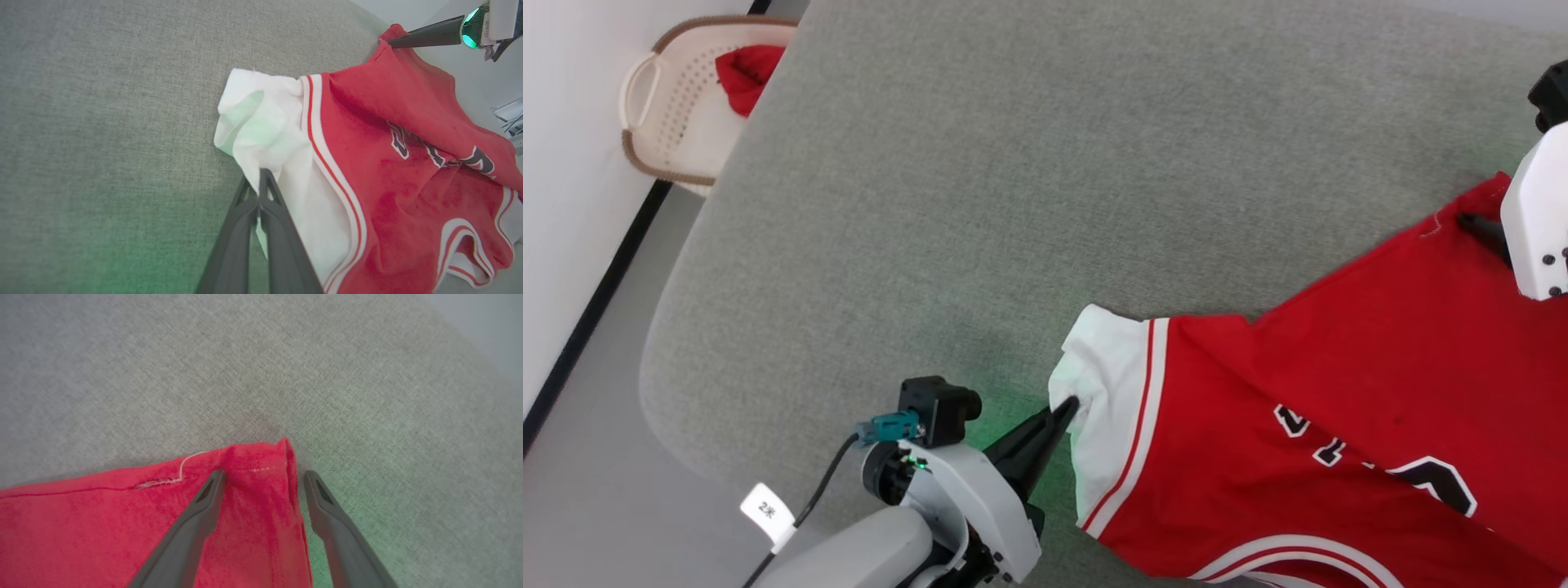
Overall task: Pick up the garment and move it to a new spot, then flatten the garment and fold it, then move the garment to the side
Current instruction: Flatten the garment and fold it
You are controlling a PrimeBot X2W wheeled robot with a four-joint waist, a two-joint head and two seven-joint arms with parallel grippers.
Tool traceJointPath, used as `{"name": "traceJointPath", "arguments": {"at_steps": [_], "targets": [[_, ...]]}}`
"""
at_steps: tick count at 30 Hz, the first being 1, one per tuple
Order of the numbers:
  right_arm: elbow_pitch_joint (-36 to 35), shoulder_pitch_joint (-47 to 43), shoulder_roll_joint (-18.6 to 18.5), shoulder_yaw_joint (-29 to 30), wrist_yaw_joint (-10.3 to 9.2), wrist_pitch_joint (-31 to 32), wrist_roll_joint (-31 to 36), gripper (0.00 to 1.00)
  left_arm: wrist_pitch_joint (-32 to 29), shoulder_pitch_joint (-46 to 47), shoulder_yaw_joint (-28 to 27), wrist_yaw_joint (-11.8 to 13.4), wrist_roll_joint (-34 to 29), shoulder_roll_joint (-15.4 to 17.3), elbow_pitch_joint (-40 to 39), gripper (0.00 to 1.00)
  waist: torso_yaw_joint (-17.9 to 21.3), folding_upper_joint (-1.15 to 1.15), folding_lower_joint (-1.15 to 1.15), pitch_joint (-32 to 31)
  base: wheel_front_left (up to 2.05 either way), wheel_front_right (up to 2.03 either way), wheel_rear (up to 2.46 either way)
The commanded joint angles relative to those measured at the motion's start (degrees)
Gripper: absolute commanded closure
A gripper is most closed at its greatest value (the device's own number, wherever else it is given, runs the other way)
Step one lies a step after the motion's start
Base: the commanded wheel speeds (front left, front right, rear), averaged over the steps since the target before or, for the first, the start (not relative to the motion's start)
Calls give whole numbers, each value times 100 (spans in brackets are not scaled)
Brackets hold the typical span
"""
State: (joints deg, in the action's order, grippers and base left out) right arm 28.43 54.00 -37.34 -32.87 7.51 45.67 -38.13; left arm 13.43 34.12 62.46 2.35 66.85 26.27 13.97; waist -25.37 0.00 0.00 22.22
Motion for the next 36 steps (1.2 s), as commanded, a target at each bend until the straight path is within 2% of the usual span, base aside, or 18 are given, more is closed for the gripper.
{"name": "traceJointPath", "arguments": {"at_steps": [1,8,9,10,11,16,21,24,28,36], "targets": [[121,93,-19,-130,-4,79,-82,0,36,64,-11,-49,-59,-50,40,100,-131,0,0,133,0,0,0],[864,248,-2,-600,-6,533,-425,0,80,71,-52,-186,-65,-191,252,100,-222,0,0,199,0,0,0],[988,260,5,-640,-6,644,-467,10,85,66,-60,-195,-62,-205,279,100,-227,0,0,197,0,0,0],[1086,263,18,-687,-6,759,-511,95,90,59,-65,-217,-61,-217,301,100,-227,0,0,193,0,0,0],[1174,271,23,-739,-6,891,-550,100,87,51,-73,-232,-63,-229,322,100,-223,0,0,187,0,0,0],[1379,447,39,-821,-6,1099,-563,100,108,14,-102,-280,-51,-247,422,100,-187,0,0,144,0,0,0],[1574,680,138,-705,-6,890,-498,100,102,23,-127,-308,-46,-226,463,100,-93,0,0,66,0,0,0],[1611,794,257,-661,-6,745,-517,100,17,134,-146,-304,-67,-92,442,100,15,0,0,-37,0,0,0],[1544,978,402,-637,-6,540,-614,100,-237,375,-188,-240,-119,230,242,100,201,0,0,-242,0,0,0],[1314,1262,560,-624,-5,91,-871,100,-1102,1236,-273,-125,-347,1098,-332,100,664,0,0,-720,0,0,0]]}}
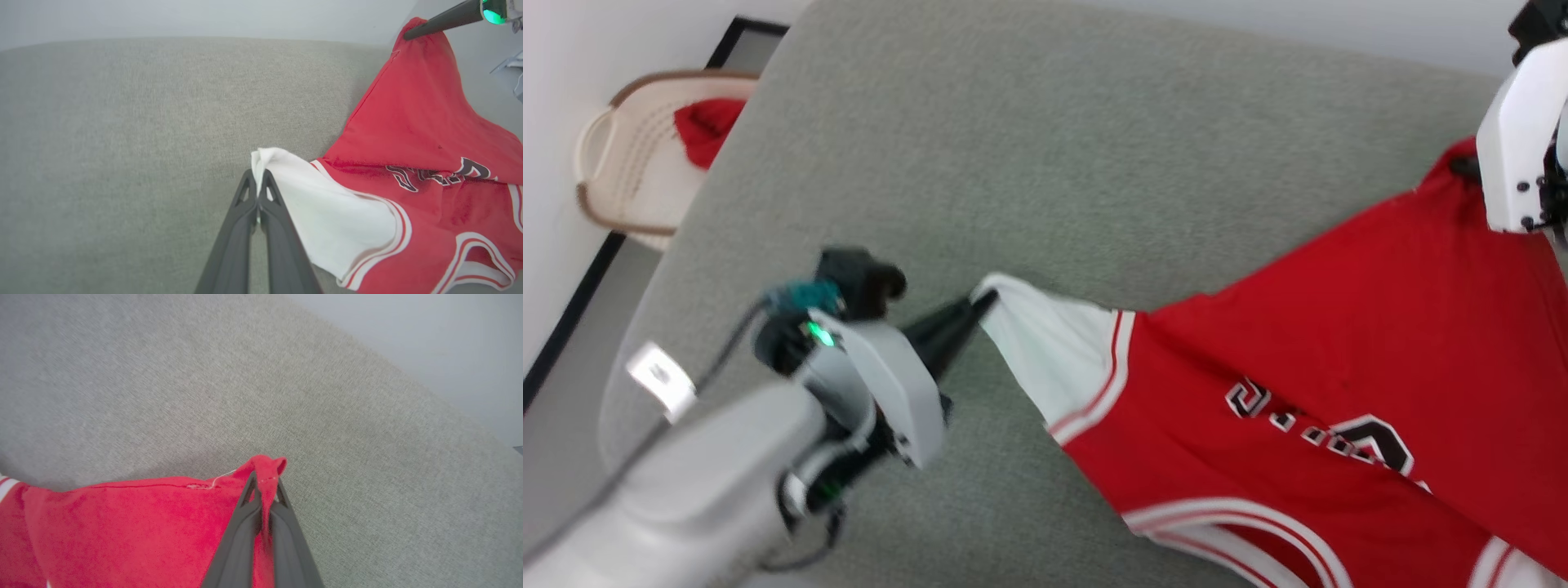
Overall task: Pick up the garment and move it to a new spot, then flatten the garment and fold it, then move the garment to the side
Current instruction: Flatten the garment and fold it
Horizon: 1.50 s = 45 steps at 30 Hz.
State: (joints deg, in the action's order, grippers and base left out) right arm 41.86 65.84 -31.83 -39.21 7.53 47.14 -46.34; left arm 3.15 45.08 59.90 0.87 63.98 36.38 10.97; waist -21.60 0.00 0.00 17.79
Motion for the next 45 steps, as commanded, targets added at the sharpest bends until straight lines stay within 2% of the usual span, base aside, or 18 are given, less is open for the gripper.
{"name": "traceJointPath", "arguments": {"at_steps": [1,5,10,13,21,32,45], "targets": [[-63,111,29,3,-8,-121,-83,100,-211,281,-30,15,-90,190,-76,100,347,0,0,-332,0,0,0],[-172,261,103,46,-7,-503,-179,100,-699,886,-158,-90,-125,504,-166,100,571,0,0,-546,0,0,0],[-218,469,156,9,-7,-887,-119,100,-1121,1571,-299,-263,-159,658,11,100,801,0,0,-732,0,0,0],[-192,683,196,20,-7,-1201,-28,100,-1412,2109,-350,-431,-230,666,334,100,952,0,0,-854,0,0,0],[299,1256,392,112,-7,-1972,432,100,-1852,3428,-319,-750,-491,387,1533,100,1293,0,0,-1157,0,0,0],[1039,1689,761,198,-7,-2866,767,100,-1548,4639,-33,-839,-652,-39,3025,100,1611,0,0,-1570,0,0,0],[1402,2085,1010,159,-8,-3172,629,100,-896,5487,374,-834,-499,-279,4061,100,1804,0,0,-1457,0,0,0]]}}
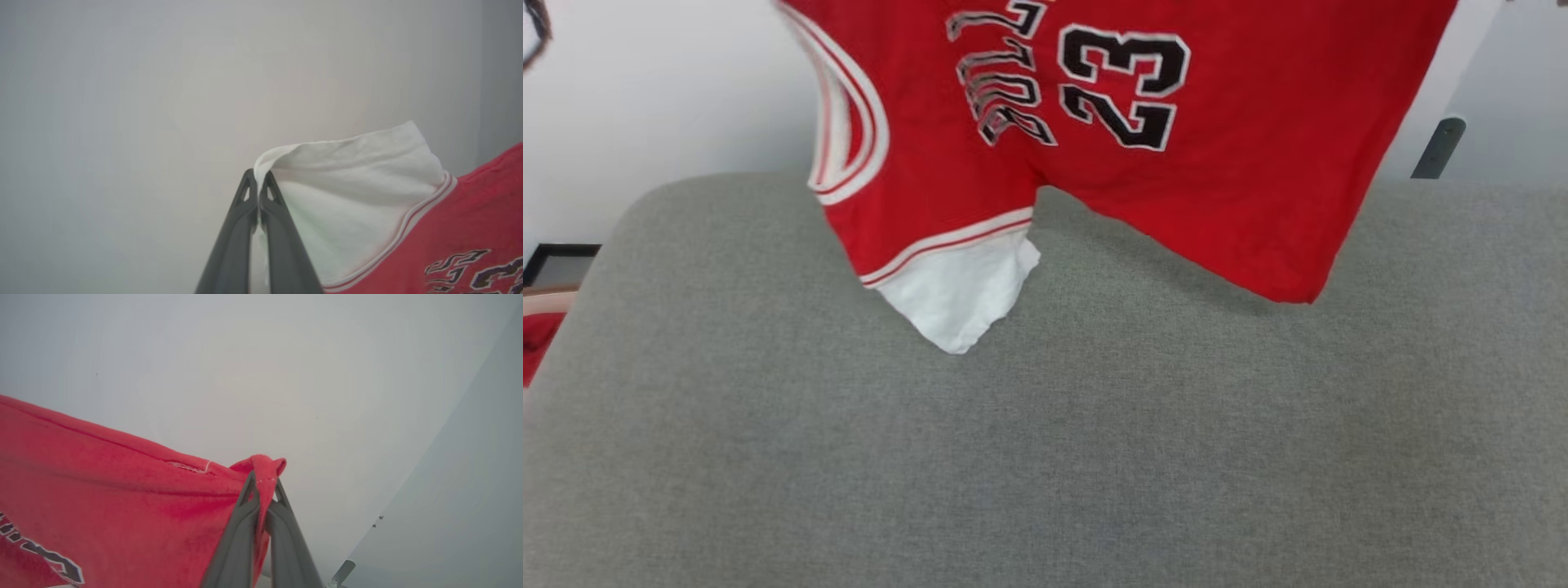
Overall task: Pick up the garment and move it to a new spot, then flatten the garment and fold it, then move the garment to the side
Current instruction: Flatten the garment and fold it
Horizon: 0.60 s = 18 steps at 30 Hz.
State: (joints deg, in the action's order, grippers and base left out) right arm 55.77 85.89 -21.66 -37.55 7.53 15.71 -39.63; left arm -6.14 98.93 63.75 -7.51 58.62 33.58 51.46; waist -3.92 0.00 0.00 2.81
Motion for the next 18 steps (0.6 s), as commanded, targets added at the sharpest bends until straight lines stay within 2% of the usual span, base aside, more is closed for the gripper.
{"name": "traceJointPath", "arguments": {"at_steps": [1,10,18], "targets": [[28,106,18,-21,-8,-31,-54,100,95,160,13,6,42,-21,77,100,52,0,0,66,0,0,0],[156,557,101,-64,-7,-183,-26,100,397,754,305,7,127,-37,388,100,208,0,0,531,0,0,0],[363,1176,134,20,-7,-886,347,100,959,1612,414,7,67,47,582,100,326,0,0,1400,0,0,0]]}}
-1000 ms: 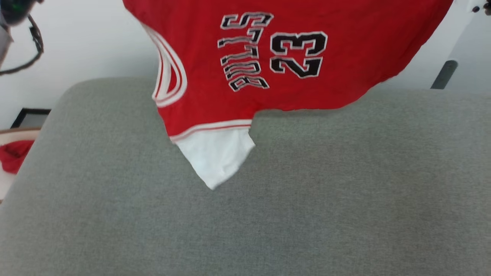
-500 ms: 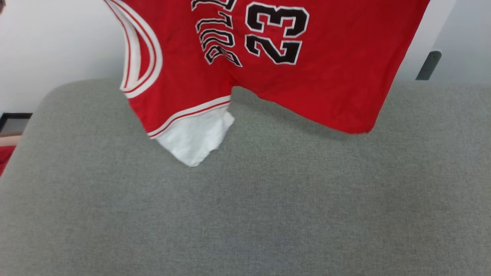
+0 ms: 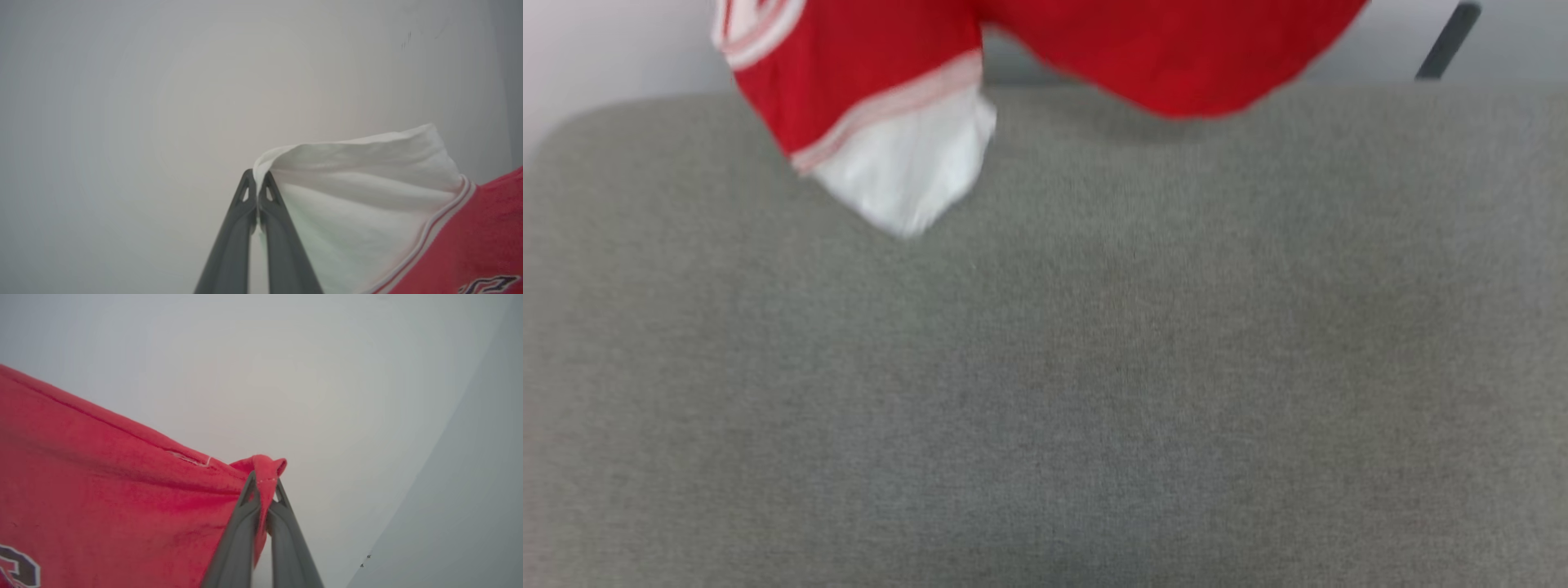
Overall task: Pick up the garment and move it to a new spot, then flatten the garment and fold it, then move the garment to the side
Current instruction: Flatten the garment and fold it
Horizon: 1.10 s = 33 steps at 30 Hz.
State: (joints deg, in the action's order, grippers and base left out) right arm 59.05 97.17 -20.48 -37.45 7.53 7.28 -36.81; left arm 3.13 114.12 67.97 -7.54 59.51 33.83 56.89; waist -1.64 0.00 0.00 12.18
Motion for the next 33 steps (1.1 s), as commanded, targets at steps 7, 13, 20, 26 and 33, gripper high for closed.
{"name": "traceJointPath", "arguments": {"at_steps": [7,13,20,26,33], "targets": [[399,540,148,161,-8,-1146,559,100,594,774,-46,10,-50,-119,378,100,194,0,0,1347,0,0,0],[878,785,415,398,-8,-2107,1022,100,1133,1145,13,10,-281,-148,497,100,370,0,0,1884,0,0,0],[538,1077,268,1119,-7,-2246,1885,100,1190,1517,-584,10,-386,-398,346,100,238,0,0,2740,0,0,0],[188,822,397,1807,-8,-2241,2507,100,1194,1293,-996,23,-655,-521,185,100,97,0,0,3257,0,0,0],[191,492,693,2368,-7,-2242,3134,100,1195,625,-1316,15,-985,-678,128,100,-57,0,0,3596,0,0,0]]}}
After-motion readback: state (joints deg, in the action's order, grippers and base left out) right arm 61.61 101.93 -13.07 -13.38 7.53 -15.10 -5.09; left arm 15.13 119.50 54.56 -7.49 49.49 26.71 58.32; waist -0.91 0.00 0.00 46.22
